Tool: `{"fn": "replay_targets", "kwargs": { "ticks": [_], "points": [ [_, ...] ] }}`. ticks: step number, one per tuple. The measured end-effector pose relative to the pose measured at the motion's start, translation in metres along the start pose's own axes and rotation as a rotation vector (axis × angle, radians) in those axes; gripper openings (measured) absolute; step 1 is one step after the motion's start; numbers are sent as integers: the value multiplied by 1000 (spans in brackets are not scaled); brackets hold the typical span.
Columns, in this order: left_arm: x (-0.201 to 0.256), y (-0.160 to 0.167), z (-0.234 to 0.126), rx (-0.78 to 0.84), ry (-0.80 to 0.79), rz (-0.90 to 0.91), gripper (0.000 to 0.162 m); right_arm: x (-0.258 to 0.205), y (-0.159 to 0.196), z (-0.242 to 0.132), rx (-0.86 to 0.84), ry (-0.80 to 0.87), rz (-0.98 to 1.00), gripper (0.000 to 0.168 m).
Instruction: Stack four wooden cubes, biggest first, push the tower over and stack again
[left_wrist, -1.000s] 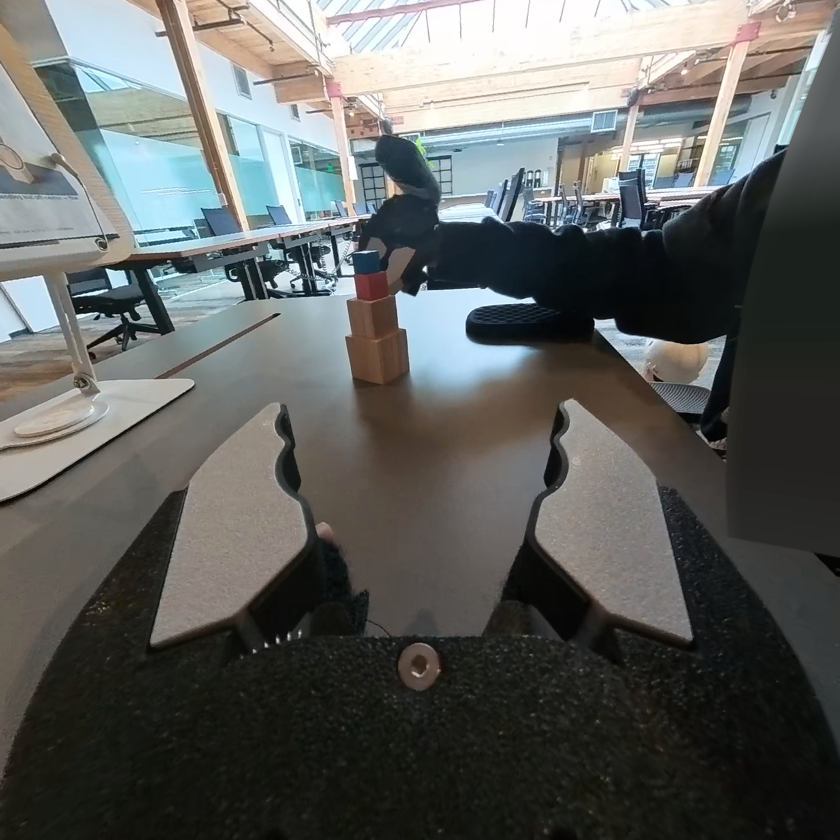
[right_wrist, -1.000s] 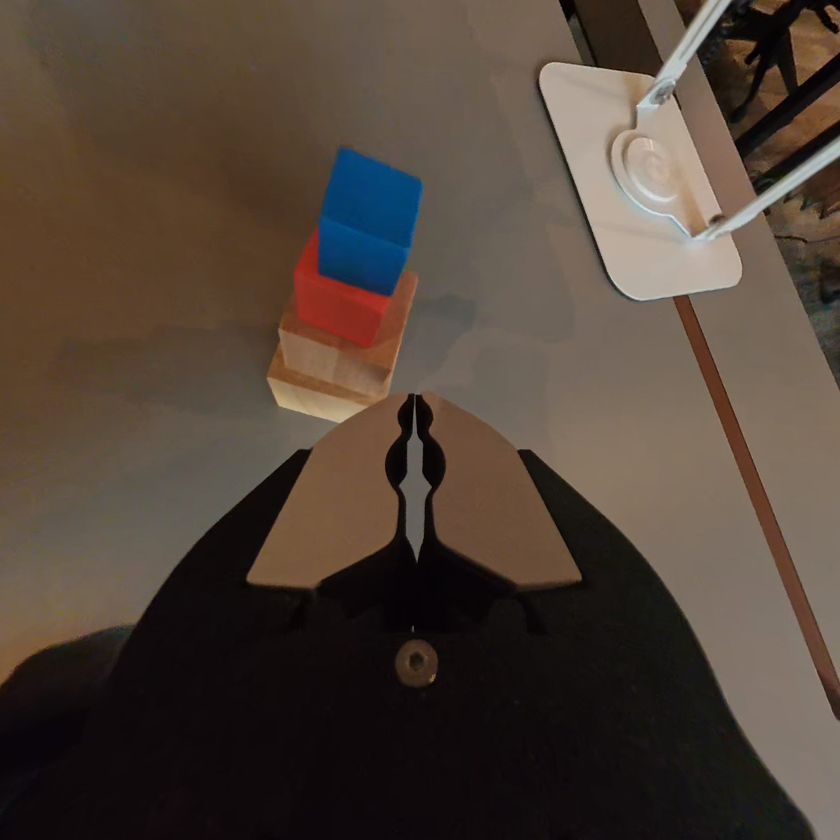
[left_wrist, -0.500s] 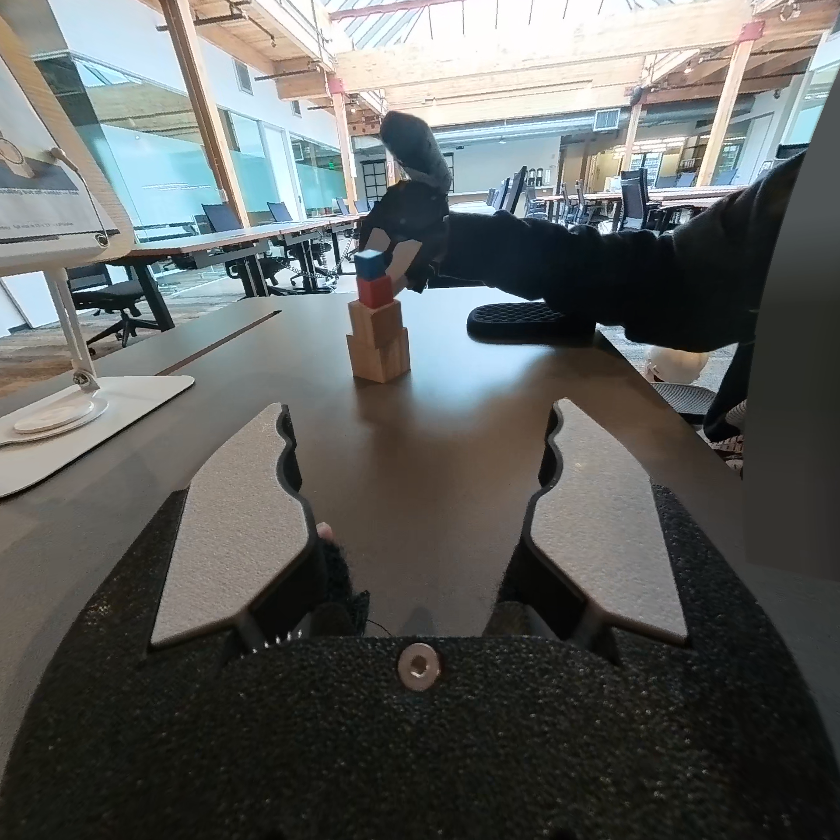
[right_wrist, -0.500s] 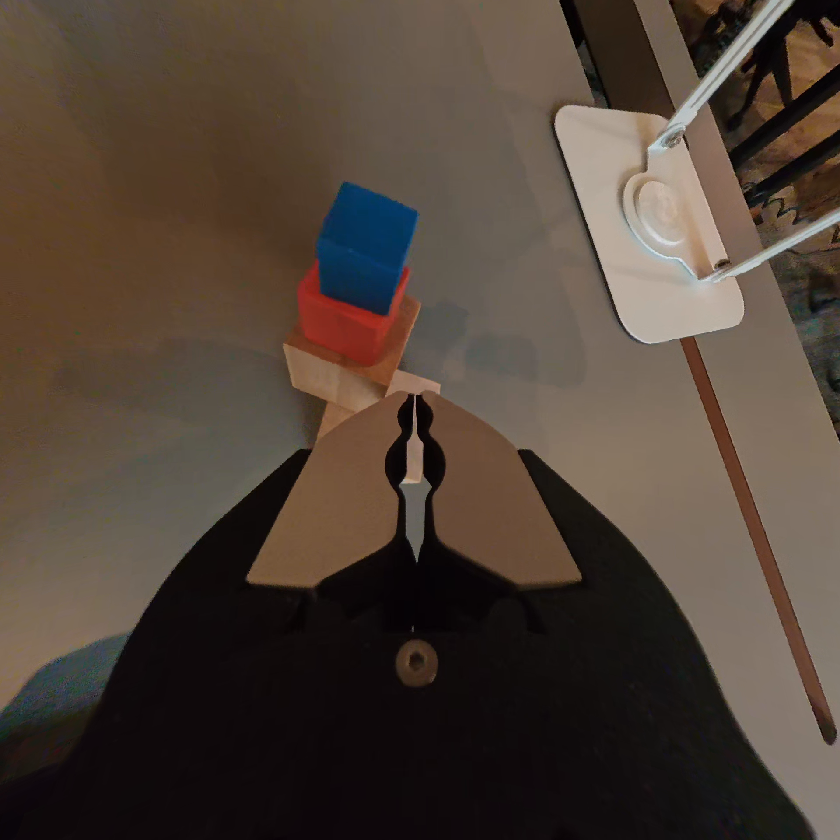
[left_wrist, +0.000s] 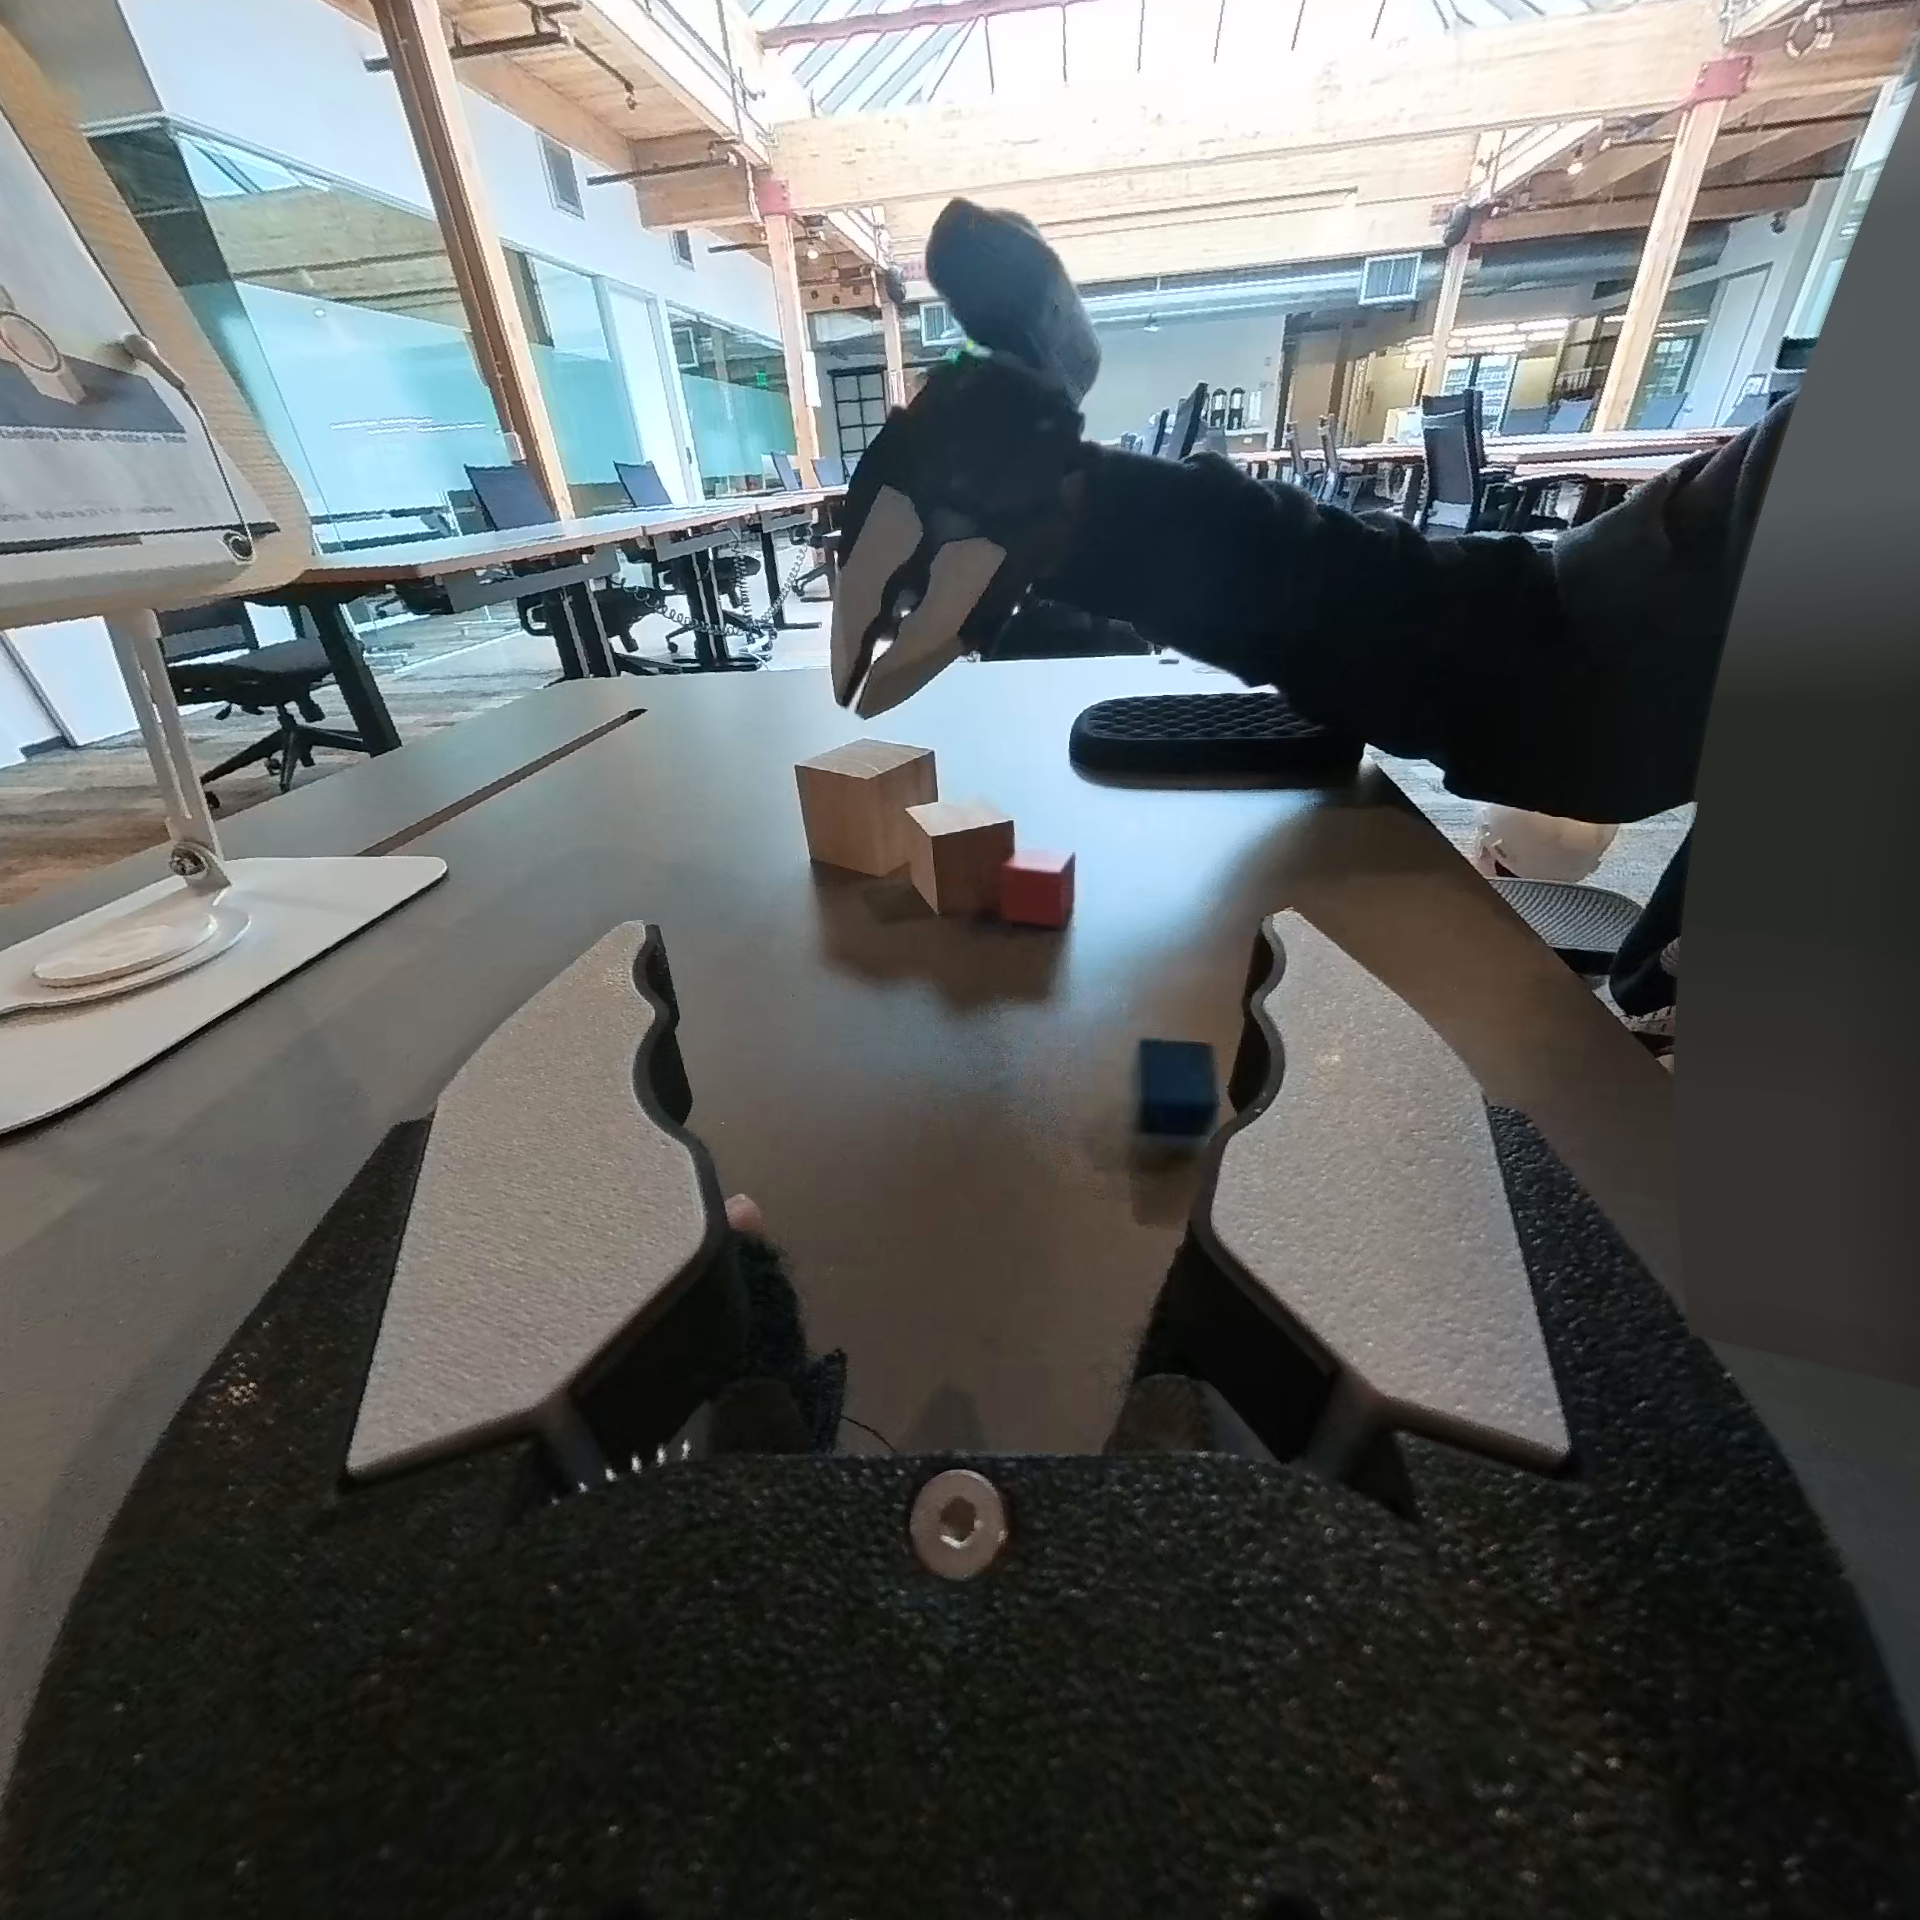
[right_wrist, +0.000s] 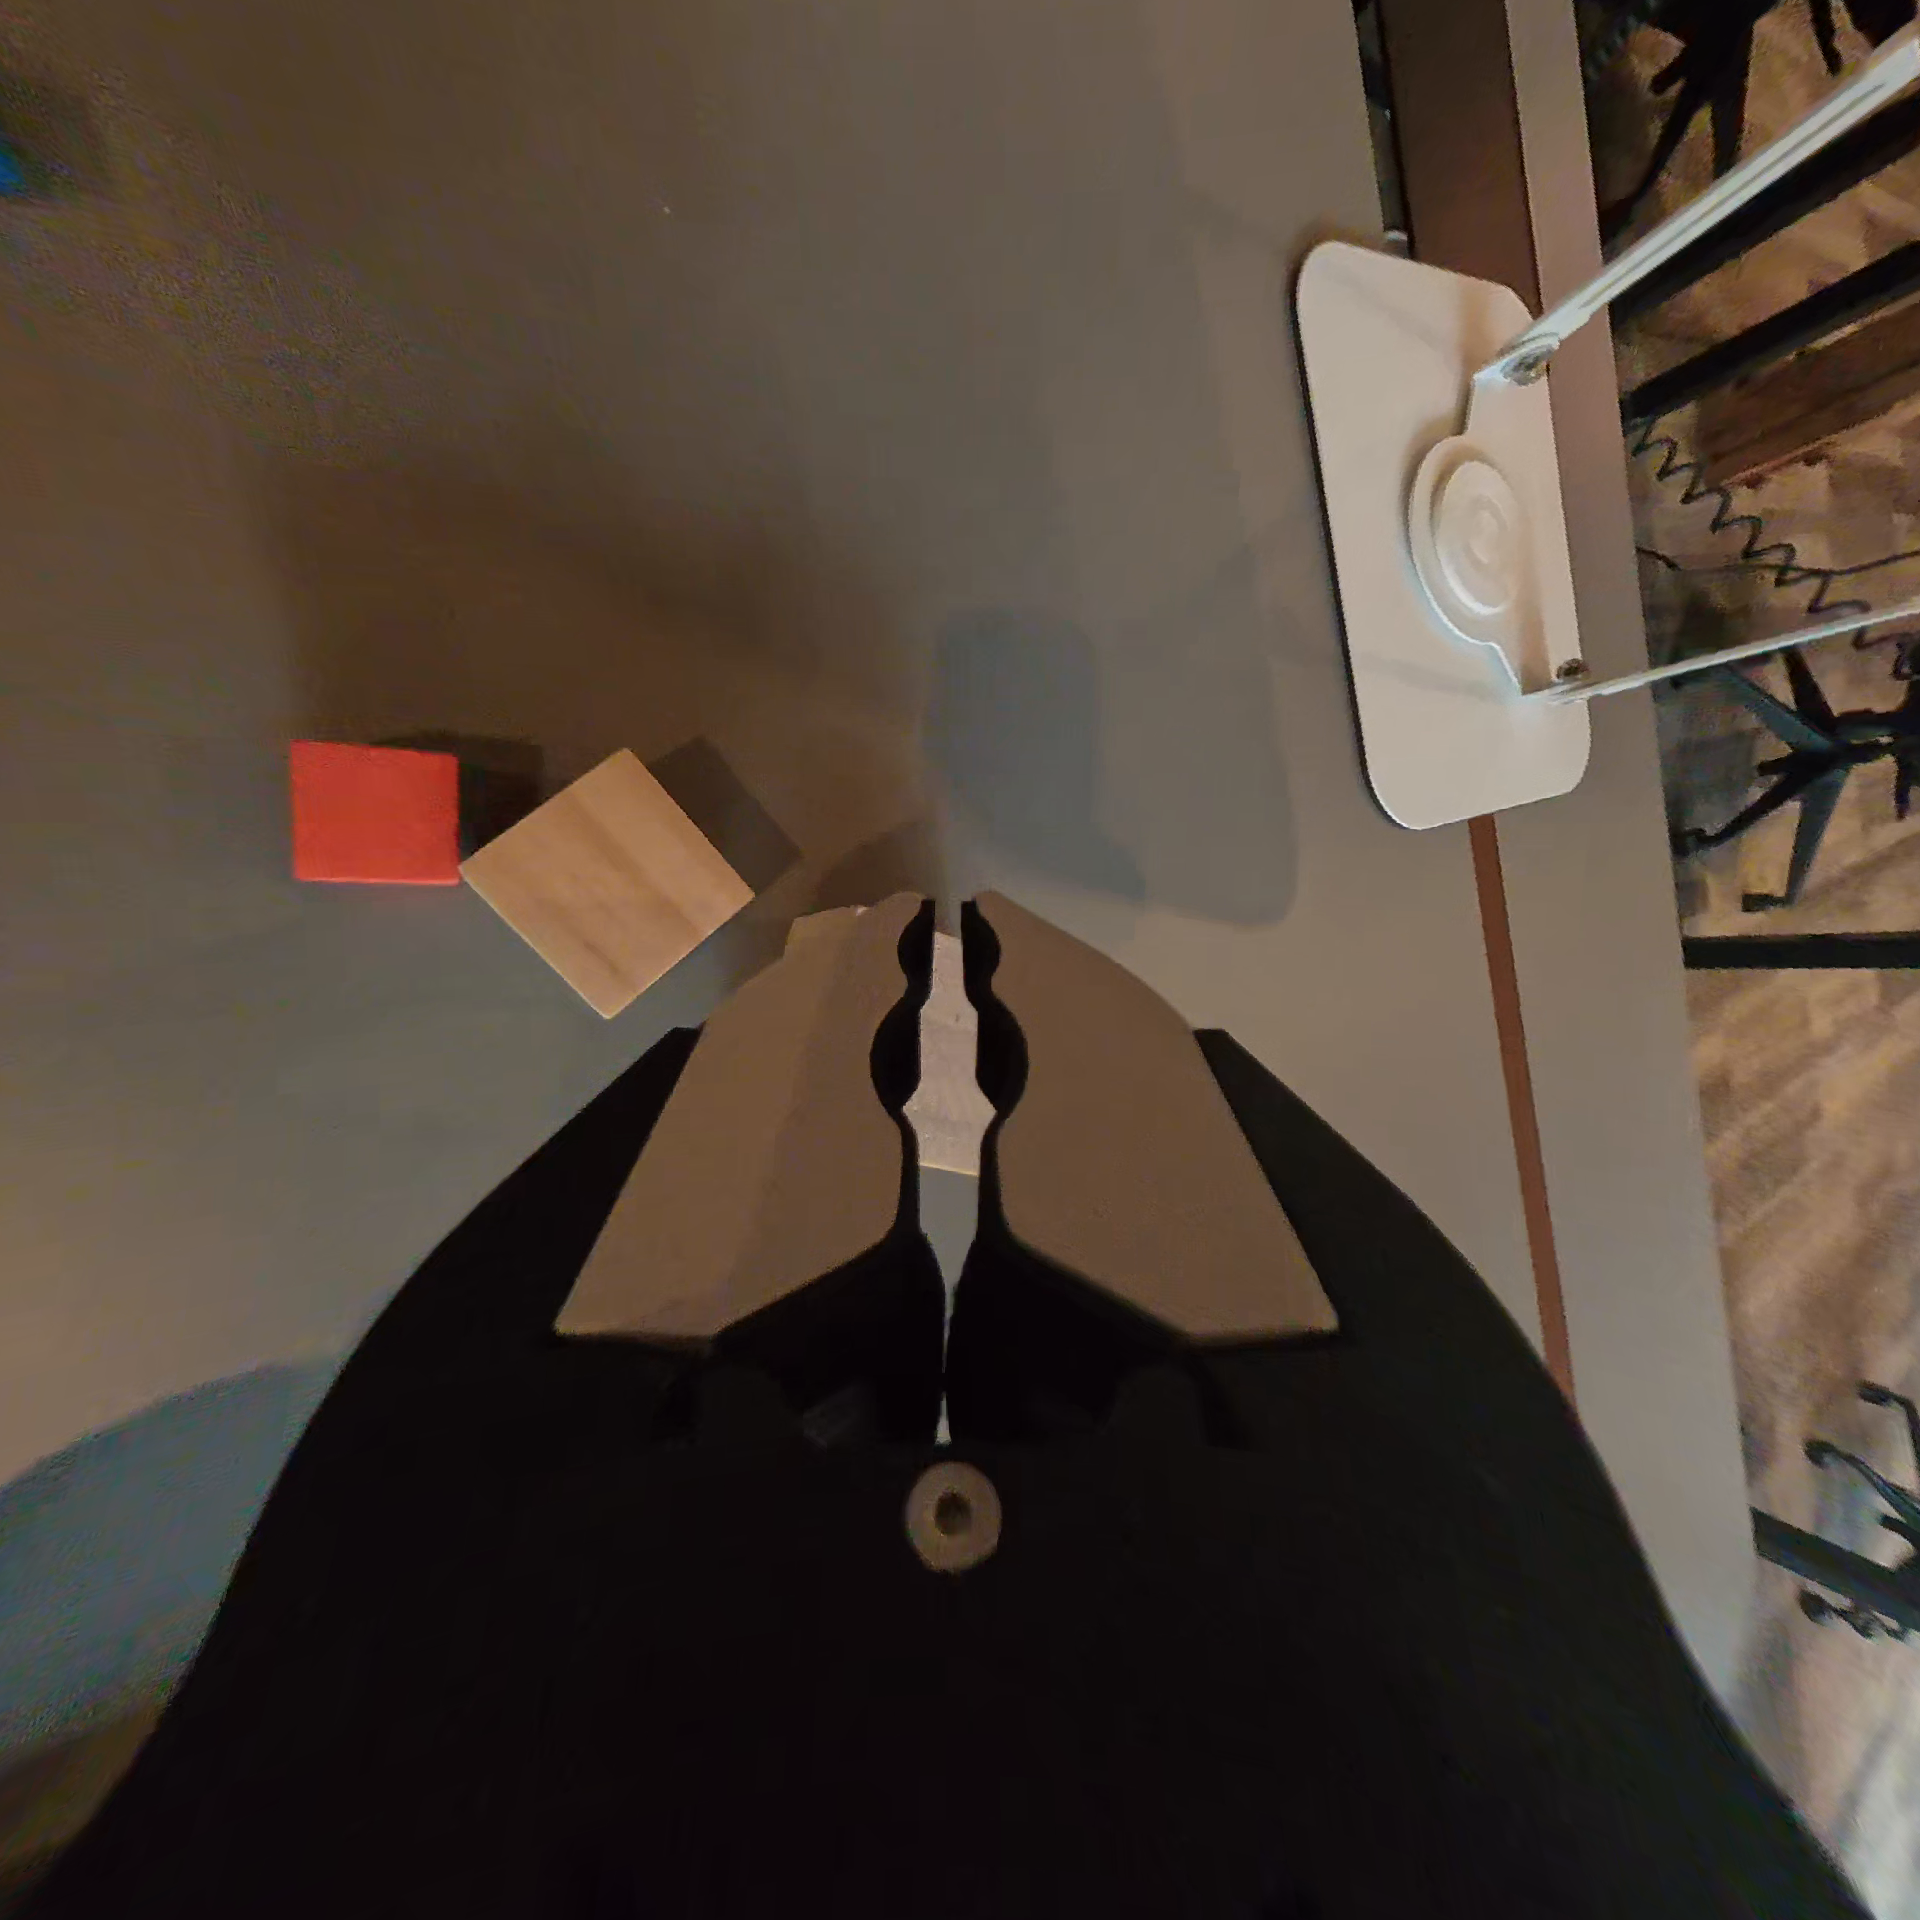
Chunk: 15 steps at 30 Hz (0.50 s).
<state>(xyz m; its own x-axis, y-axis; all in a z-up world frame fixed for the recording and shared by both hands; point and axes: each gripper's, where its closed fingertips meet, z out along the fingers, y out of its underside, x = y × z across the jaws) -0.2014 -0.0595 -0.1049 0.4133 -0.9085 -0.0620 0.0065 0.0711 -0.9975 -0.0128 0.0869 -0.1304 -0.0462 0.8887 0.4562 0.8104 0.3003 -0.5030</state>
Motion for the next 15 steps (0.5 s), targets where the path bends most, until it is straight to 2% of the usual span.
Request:
{"fn": "replay_targets", "kwargs": {
  "ticks": [7,11,15],
  "points": [
    [0,0,0,1,-2,-2,103,-4,-6,-6,-25,34,-10,16],
    [0,0,0,1,-2,-3,103,-8,-11,-9,7,36,4,33],
    [0,0,0,1,-1,-2,103,-15,-19,-13,69,20,50,59]
  ]
}}
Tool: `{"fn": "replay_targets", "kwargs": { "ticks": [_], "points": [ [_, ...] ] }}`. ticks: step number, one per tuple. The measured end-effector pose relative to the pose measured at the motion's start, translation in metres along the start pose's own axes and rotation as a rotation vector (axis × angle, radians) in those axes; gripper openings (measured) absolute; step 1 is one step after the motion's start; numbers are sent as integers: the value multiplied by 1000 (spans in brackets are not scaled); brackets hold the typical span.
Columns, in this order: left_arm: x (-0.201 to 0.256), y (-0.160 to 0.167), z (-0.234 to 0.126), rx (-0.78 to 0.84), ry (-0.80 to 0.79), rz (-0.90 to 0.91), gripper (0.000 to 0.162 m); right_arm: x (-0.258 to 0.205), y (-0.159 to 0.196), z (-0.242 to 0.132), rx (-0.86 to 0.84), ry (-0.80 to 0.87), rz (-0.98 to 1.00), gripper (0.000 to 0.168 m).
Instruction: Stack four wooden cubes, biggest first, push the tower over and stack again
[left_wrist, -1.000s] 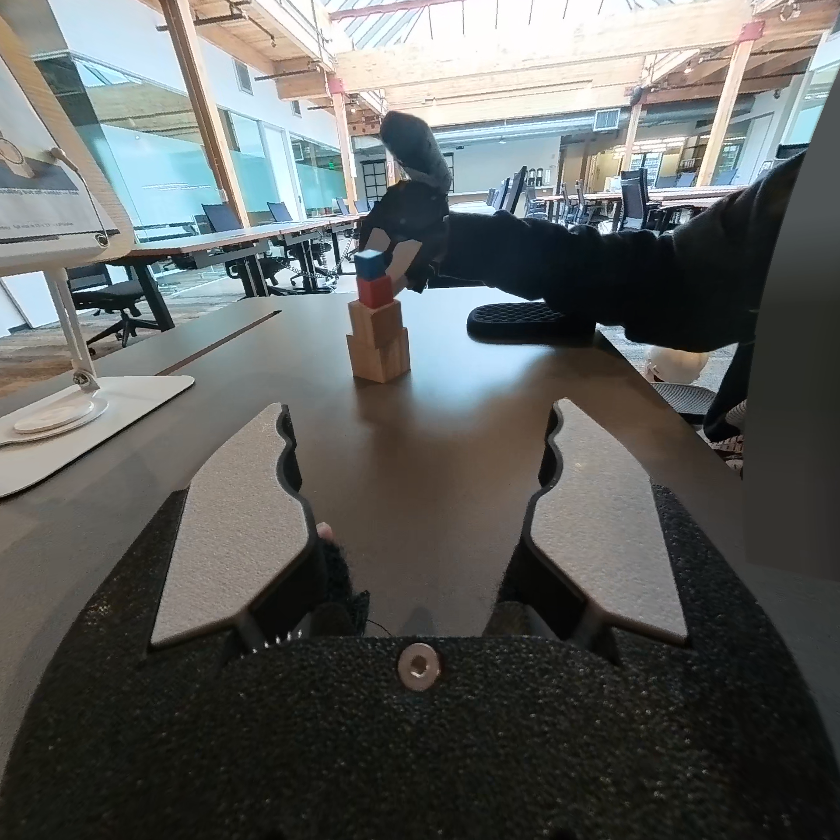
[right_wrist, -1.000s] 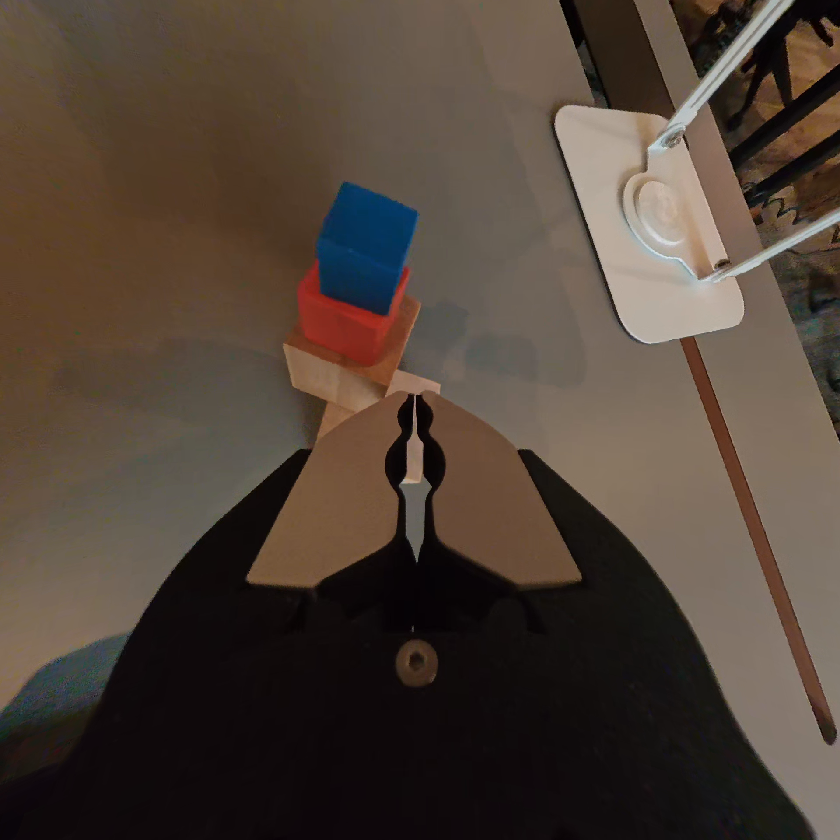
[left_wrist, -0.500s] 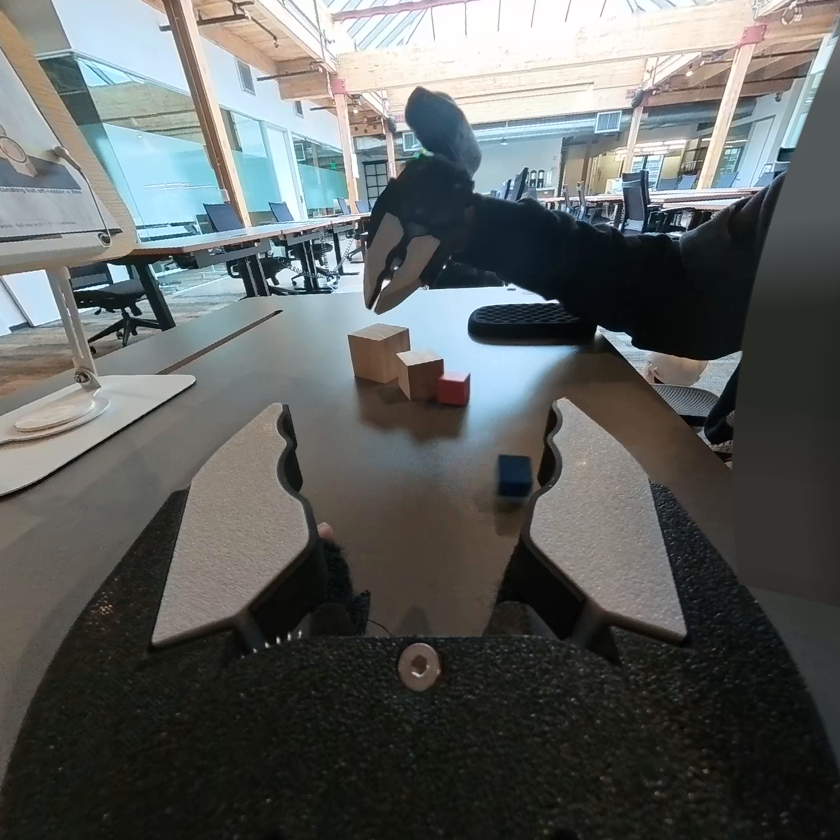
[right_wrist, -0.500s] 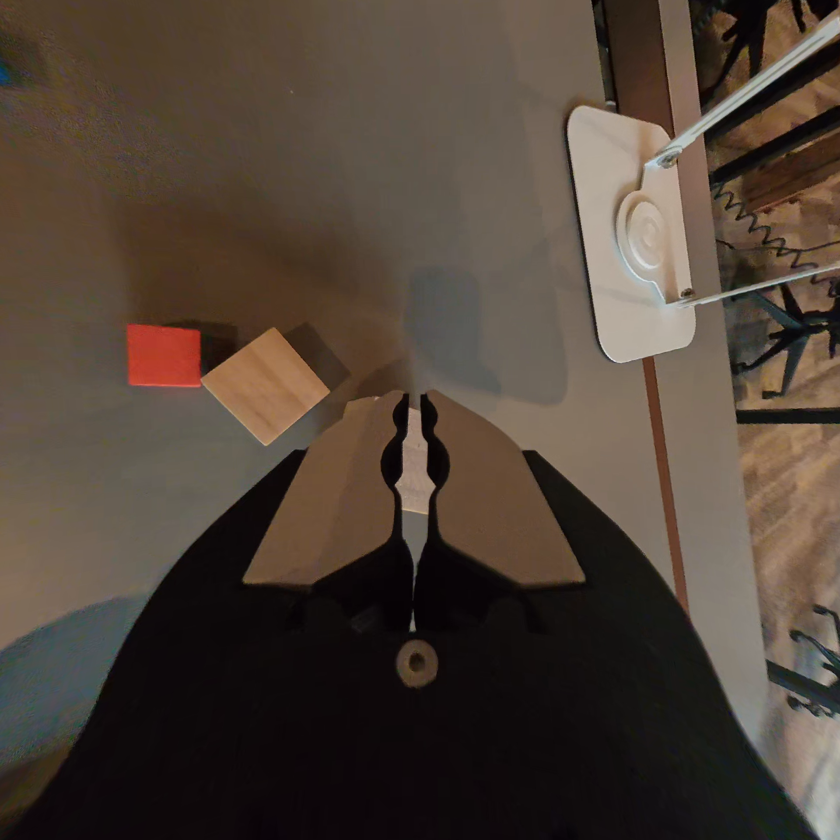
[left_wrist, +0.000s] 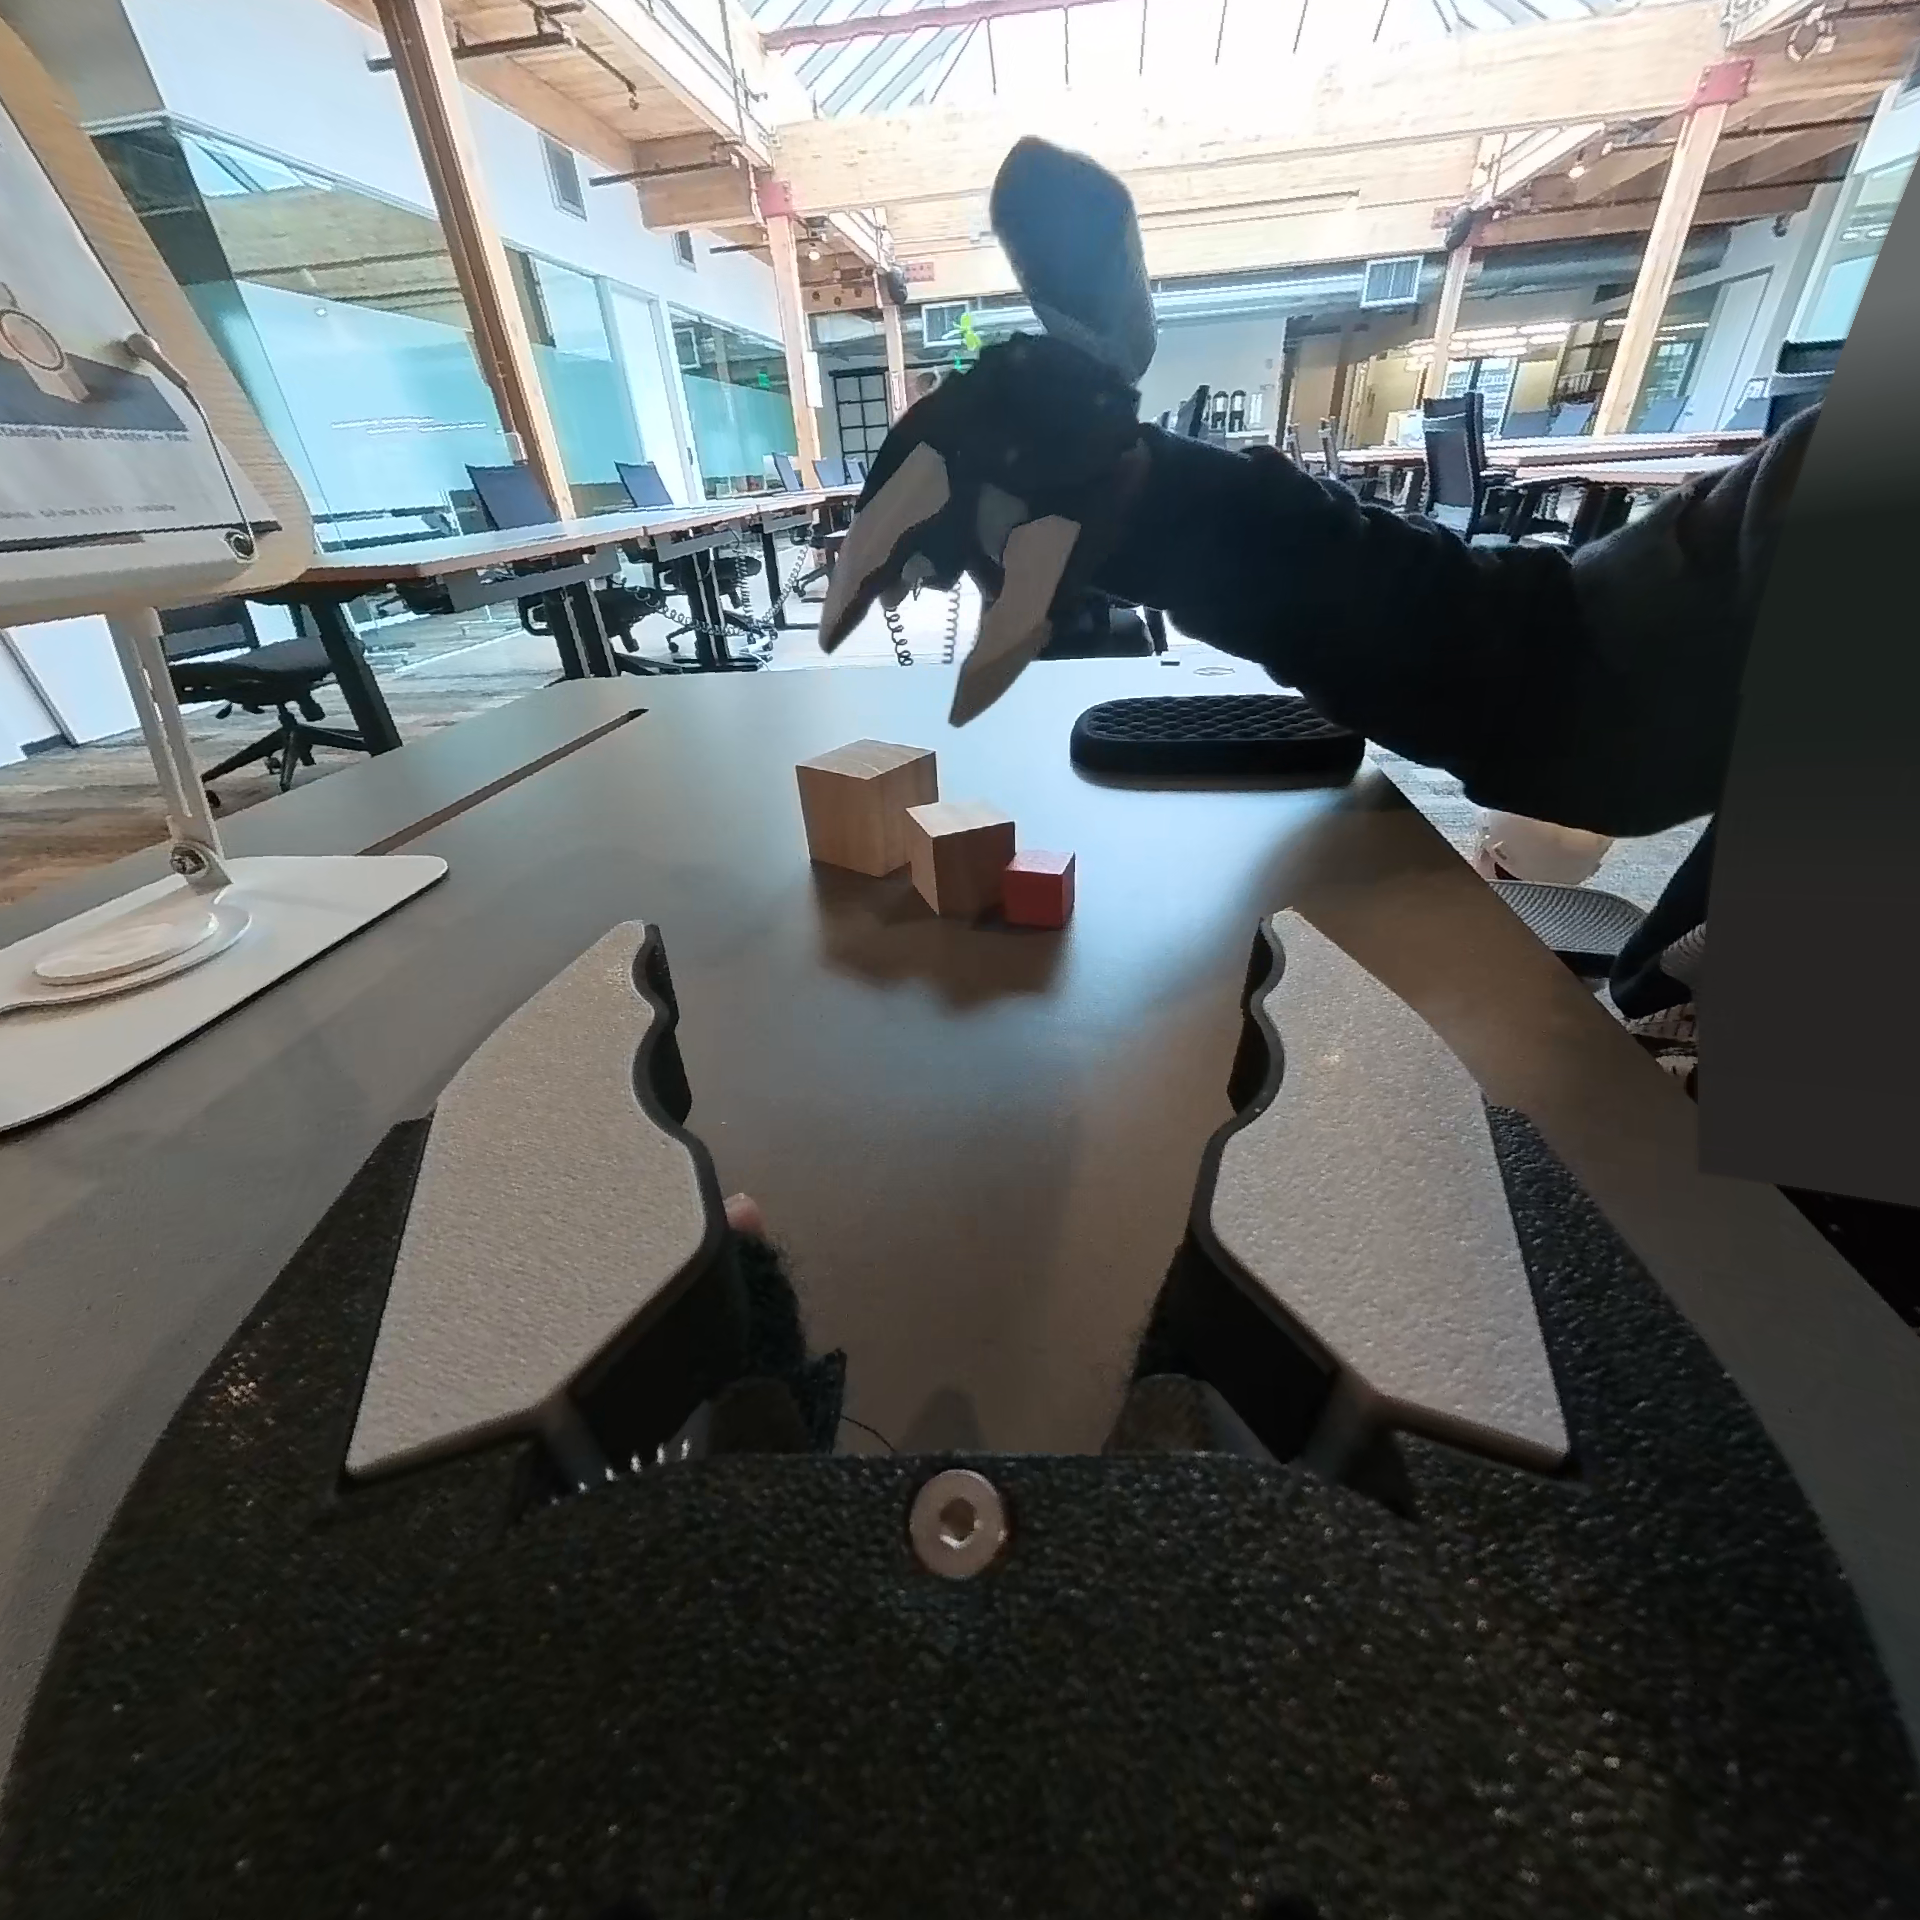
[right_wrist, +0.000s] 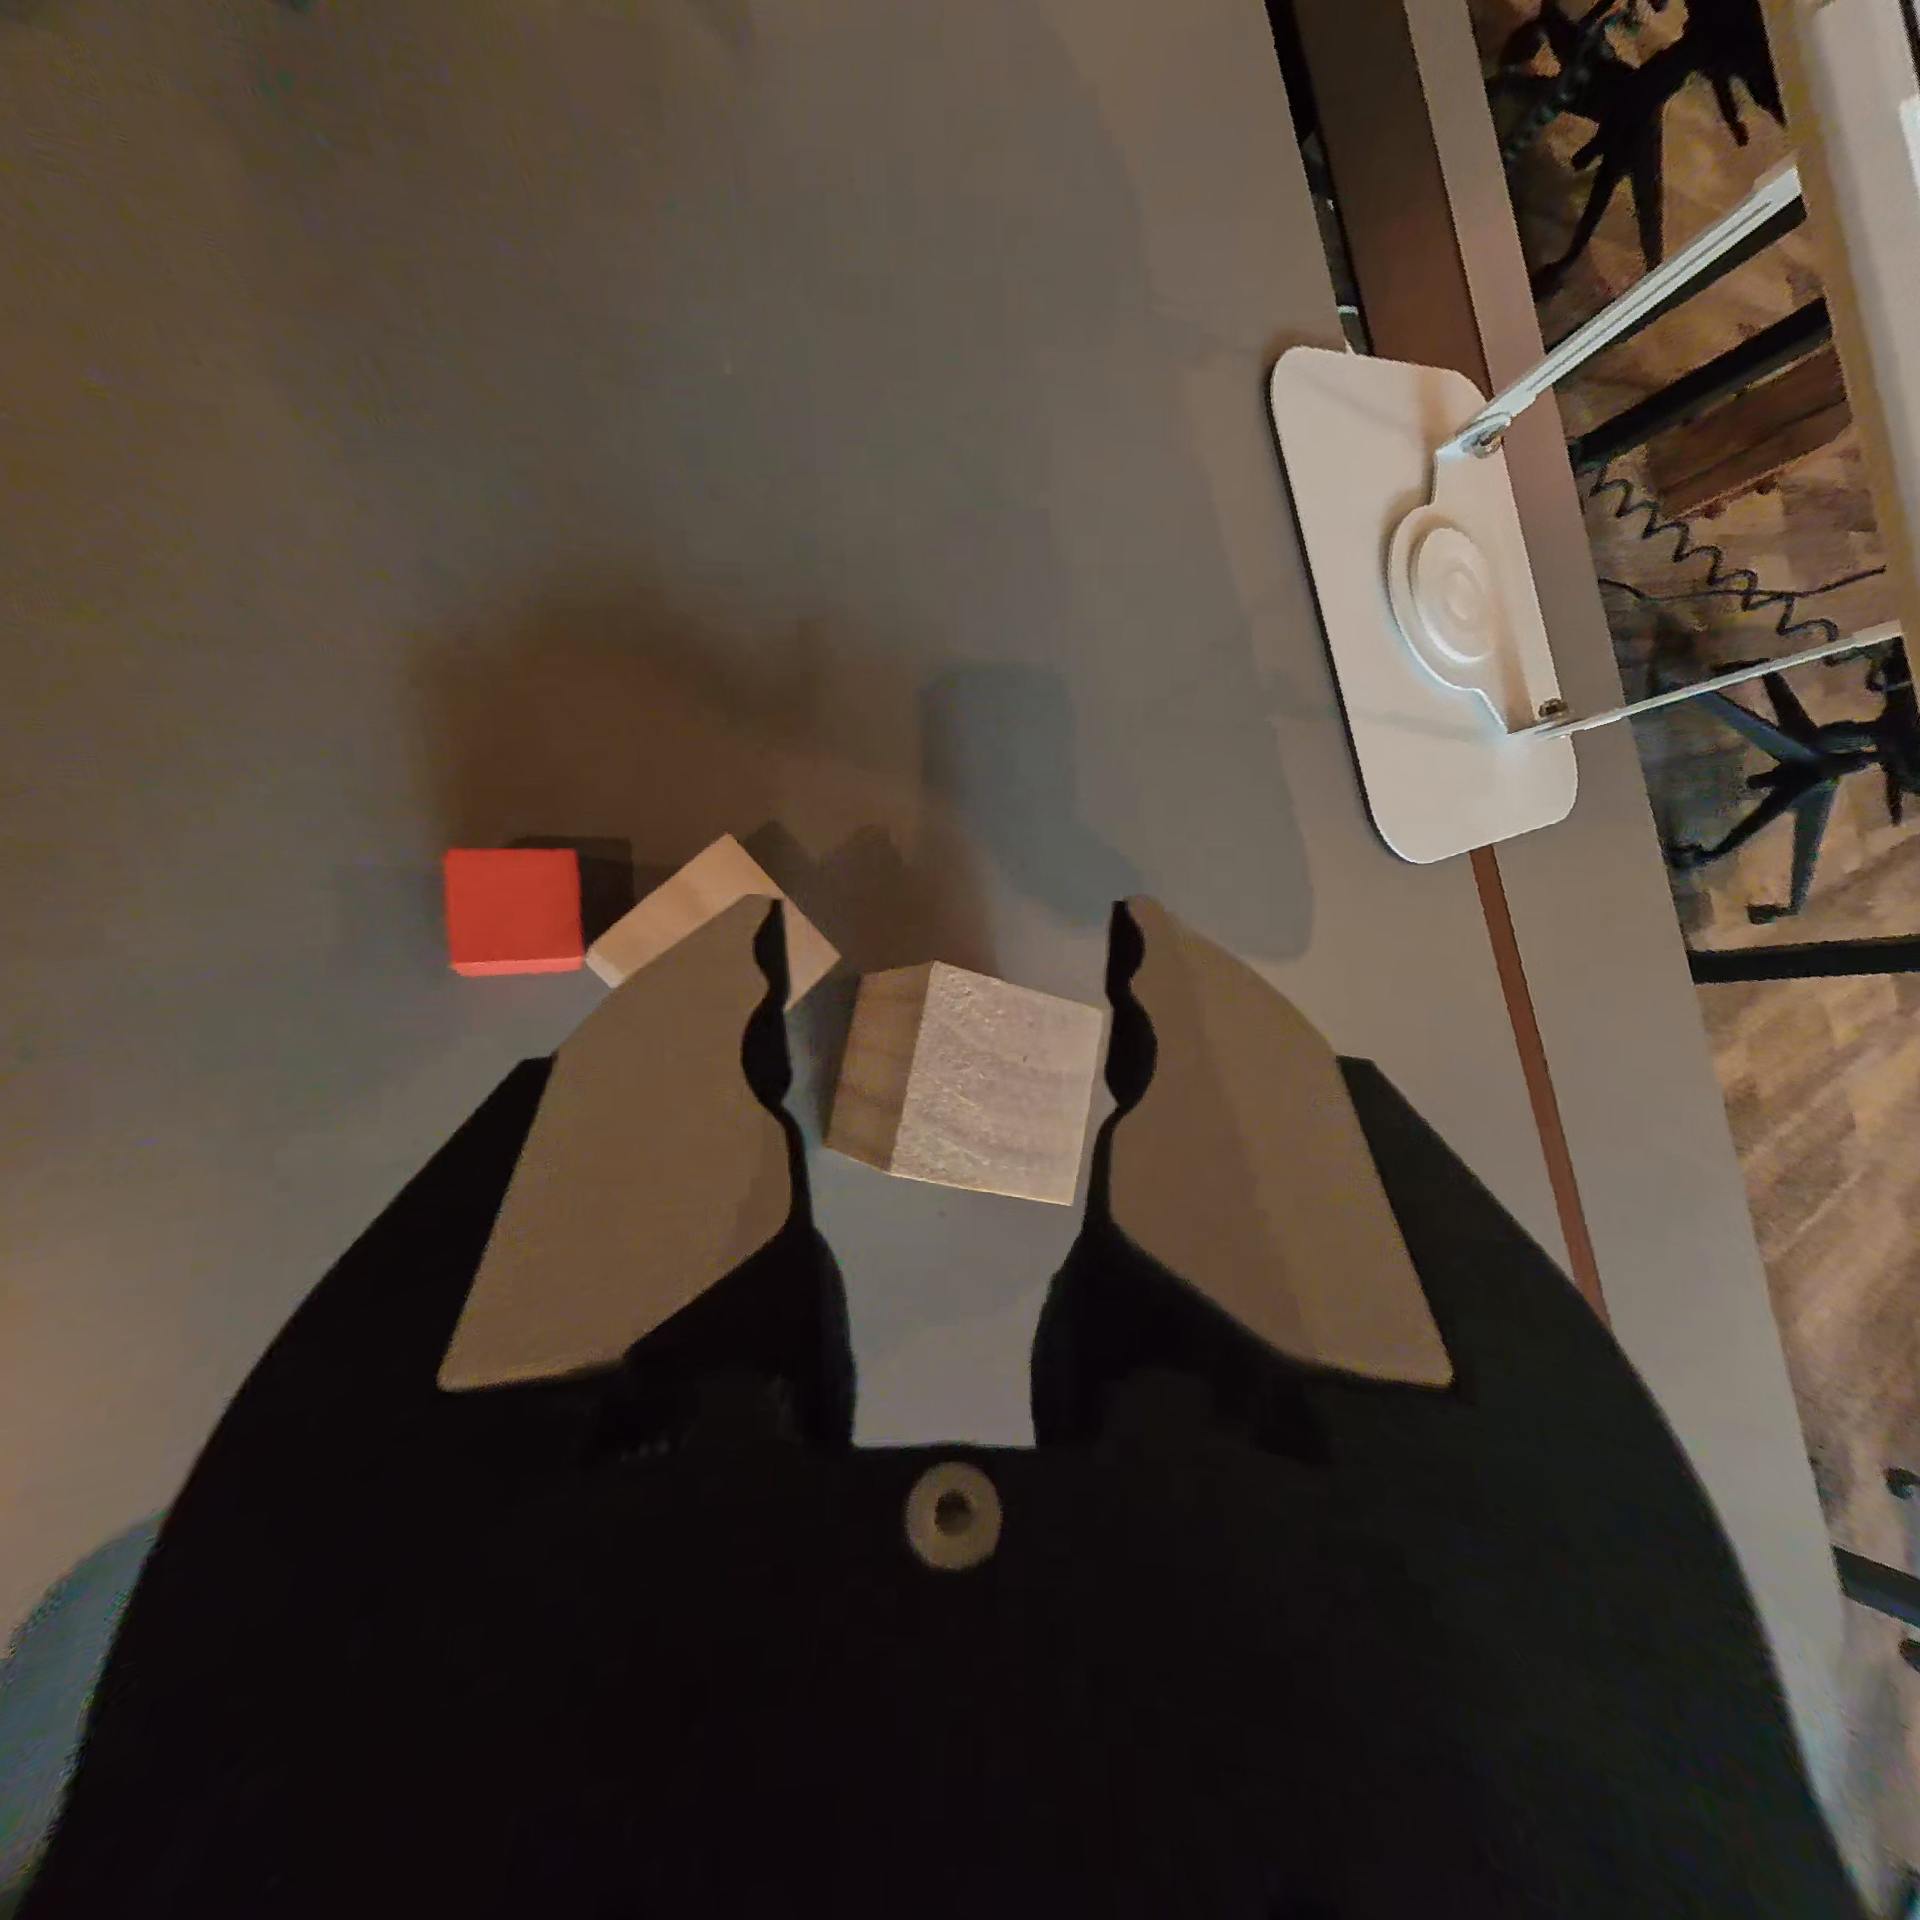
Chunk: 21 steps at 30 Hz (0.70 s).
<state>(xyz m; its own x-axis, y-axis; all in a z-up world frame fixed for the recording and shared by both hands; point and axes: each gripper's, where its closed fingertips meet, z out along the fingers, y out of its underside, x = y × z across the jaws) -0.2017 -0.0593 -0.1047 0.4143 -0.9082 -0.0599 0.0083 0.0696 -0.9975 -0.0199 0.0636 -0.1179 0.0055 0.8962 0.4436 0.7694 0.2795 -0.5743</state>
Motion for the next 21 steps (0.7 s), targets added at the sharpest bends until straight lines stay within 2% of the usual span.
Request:
{"fn": "replay_targets", "kwargs": {
  "ticks": [2,5,9,12,14,21],
  "points": [
    [0,0,0,0,1,0,103,-6,-4,-2,38,-28,19,70],
    [0,0,0,-1,0,1,103,-24,-10,-3,100,-135,7,105],
    [0,0,0,-3,0,3,103,-39,-5,-3,116,-225,-109,139],
    [0,0,0,-3,-1,4,103,-39,3,-3,94,-298,-184,144],
    [0,0,0,-3,-3,5,103,-37,11,-4,63,-372,-228,140],
    [1,1,0,-6,0,8,104,-23,46,6,-180,-551,-438,139]
  ]
}}
